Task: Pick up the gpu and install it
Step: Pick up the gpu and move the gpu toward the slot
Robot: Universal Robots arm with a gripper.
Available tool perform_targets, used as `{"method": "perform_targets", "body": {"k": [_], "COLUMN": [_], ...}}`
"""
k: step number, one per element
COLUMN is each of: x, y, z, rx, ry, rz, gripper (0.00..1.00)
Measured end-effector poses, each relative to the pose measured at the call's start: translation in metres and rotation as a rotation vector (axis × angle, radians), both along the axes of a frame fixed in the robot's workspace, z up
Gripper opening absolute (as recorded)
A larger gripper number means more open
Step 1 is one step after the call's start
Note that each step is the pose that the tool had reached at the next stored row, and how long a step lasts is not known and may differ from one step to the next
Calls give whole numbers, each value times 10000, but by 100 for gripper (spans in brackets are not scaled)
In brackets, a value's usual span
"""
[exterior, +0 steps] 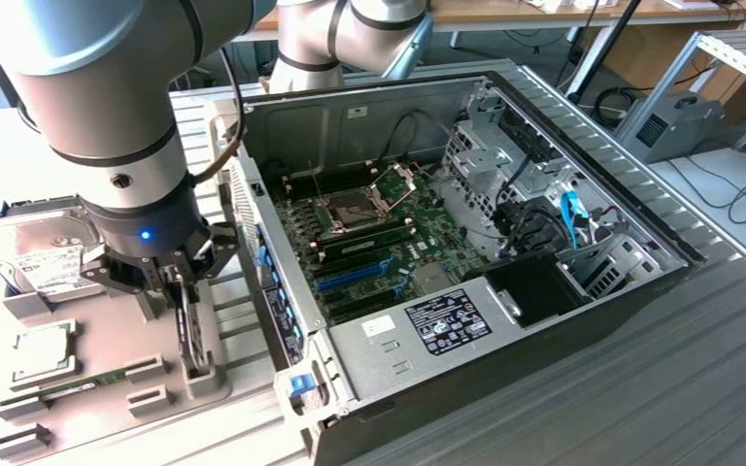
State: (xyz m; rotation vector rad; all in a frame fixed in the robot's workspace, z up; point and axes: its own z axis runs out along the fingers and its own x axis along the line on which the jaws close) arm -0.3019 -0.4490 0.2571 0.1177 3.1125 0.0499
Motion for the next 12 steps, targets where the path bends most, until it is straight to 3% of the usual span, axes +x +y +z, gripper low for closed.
{"method": "perform_targets", "body": {"k": [12], "x": [0], "y": [0], "z": [94], "rx": [0], "ry": [-1], "rz": [0], "gripper": [26]}}
